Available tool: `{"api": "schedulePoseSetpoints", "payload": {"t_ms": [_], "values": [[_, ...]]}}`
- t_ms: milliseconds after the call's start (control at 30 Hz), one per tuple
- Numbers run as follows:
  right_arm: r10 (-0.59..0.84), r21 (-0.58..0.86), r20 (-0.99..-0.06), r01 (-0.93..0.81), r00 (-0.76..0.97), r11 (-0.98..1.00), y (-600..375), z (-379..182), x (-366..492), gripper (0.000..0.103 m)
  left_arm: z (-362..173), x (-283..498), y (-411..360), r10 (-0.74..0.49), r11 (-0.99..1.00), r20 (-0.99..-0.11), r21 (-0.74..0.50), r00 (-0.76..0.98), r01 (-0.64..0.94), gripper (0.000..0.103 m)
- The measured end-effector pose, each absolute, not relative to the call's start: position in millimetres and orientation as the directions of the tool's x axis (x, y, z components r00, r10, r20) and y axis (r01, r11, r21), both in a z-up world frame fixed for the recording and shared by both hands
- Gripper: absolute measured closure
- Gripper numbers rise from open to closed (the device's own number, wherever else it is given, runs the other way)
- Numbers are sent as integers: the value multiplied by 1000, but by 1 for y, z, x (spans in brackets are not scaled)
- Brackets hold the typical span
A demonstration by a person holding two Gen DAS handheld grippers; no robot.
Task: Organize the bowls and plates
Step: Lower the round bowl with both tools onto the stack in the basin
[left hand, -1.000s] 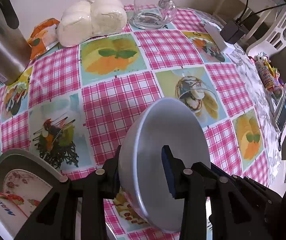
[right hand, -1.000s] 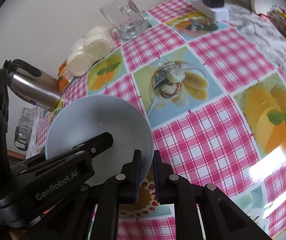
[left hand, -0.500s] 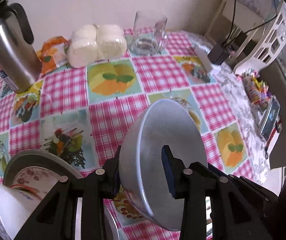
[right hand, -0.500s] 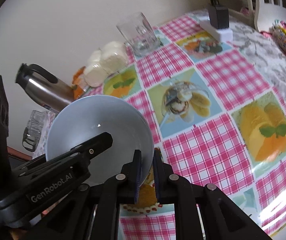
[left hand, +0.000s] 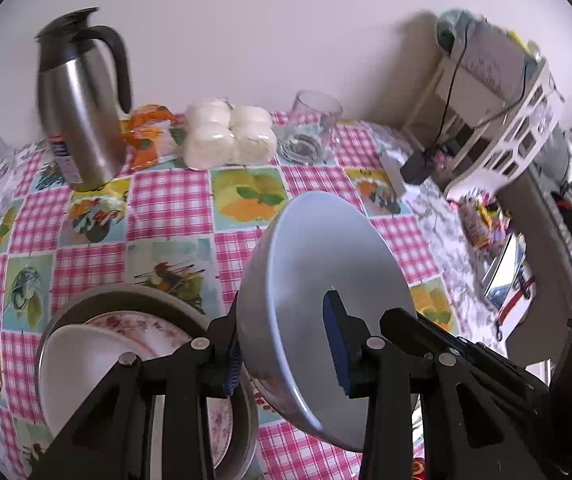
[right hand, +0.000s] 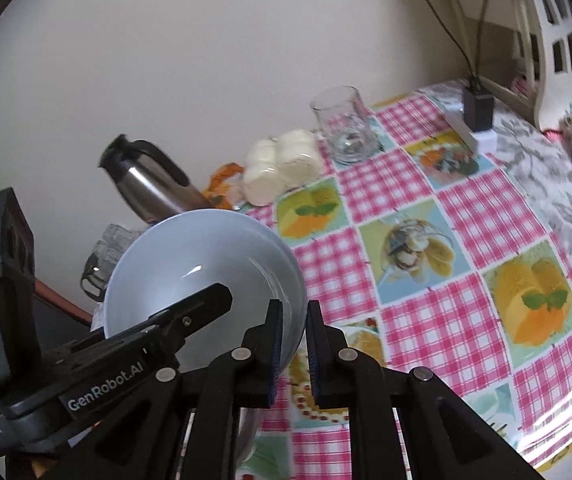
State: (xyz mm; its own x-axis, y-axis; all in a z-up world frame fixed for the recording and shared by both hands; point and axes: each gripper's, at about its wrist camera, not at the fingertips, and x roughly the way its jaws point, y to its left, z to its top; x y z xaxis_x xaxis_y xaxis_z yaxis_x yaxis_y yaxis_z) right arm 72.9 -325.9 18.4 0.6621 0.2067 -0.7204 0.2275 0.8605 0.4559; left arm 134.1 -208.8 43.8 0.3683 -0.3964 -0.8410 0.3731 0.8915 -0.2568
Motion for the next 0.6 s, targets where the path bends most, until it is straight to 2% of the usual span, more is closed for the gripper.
{"api": "schedulePoseSetpoints", "payload": {"t_ms": [433,600], "values": [[289,448,-655,51,699,893,-250,56,80,90,74,116,-114,-385,921,-776,-289,500,260,64],[316,427,-659,-6,682,904,-218,59,86,90,72,109,-80,-366,931,-764,-304,531,203,64]]}}
